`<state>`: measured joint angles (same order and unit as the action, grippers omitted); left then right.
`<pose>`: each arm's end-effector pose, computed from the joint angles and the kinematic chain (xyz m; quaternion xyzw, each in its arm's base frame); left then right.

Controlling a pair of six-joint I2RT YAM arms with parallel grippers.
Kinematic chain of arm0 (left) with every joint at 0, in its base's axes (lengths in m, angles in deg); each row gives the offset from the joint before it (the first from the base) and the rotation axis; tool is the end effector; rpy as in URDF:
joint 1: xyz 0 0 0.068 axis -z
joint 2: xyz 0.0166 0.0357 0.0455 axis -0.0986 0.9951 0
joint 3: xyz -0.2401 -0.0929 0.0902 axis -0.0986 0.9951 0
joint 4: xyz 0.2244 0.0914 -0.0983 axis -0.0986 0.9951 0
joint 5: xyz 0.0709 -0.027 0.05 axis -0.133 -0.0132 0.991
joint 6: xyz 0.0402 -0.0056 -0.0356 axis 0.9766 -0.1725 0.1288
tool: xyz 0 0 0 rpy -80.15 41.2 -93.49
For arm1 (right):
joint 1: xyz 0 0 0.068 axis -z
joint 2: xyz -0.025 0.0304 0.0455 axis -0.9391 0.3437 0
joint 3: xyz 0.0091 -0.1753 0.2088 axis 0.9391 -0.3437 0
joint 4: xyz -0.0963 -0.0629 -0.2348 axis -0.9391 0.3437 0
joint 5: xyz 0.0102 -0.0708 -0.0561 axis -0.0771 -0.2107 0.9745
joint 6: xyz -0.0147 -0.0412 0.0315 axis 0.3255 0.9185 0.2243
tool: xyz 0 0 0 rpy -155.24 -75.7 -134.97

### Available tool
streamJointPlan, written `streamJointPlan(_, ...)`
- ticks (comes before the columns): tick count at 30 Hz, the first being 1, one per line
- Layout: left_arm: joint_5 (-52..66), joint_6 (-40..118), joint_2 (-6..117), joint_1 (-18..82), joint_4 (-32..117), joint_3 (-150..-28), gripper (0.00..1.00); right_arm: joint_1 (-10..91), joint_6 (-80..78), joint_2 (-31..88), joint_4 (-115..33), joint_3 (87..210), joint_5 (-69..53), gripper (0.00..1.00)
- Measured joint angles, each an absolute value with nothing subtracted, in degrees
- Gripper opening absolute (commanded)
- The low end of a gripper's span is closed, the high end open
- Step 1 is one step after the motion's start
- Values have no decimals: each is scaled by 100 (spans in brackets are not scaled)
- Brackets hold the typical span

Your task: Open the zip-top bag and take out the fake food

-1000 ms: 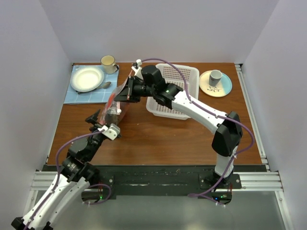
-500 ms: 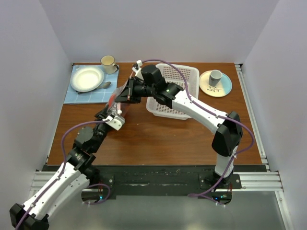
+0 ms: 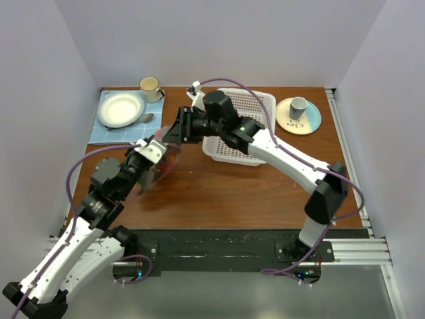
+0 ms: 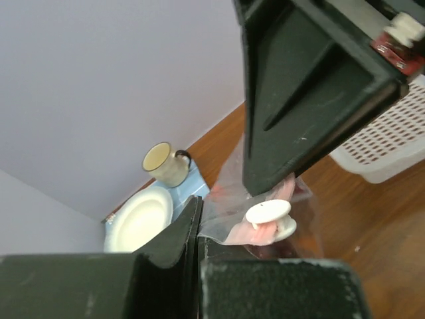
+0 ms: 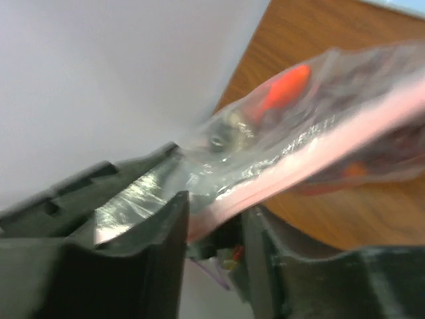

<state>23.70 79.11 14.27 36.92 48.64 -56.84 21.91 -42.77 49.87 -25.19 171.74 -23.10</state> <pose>0.1297 -0.0727 0.3498 0.3030 0.6279 0.0334 0.7161 0.2736 0.3242 0.3808 -0.1069 0.8040 0.5268 0.2543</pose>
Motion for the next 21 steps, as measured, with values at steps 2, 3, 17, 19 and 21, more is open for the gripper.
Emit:
streamJointPlan(2,2163,7780,1504,3692,5303,-6110,0,2165,-3691,4514,-2454,16805,-1997,88)
streamJointPlan(3,2045,7697,1543,3695,5572,-6344,0,2152,-3287,4189,-2489,16518,-1778,99)
streamJointPlan(17,475,7238,1873,3697,7080,-6873,0,1955,713,1448,-3940,13983,-769,99)
streamJointPlan(19,158,7212,2000,3690,7141,-6833,0,1872,1056,1529,-4012,14022,-1059,97)
streamJointPlan(21,-148,7216,2085,3664,7198,-6831,0,1800,1321,1638,-3949,14118,-1354,92)
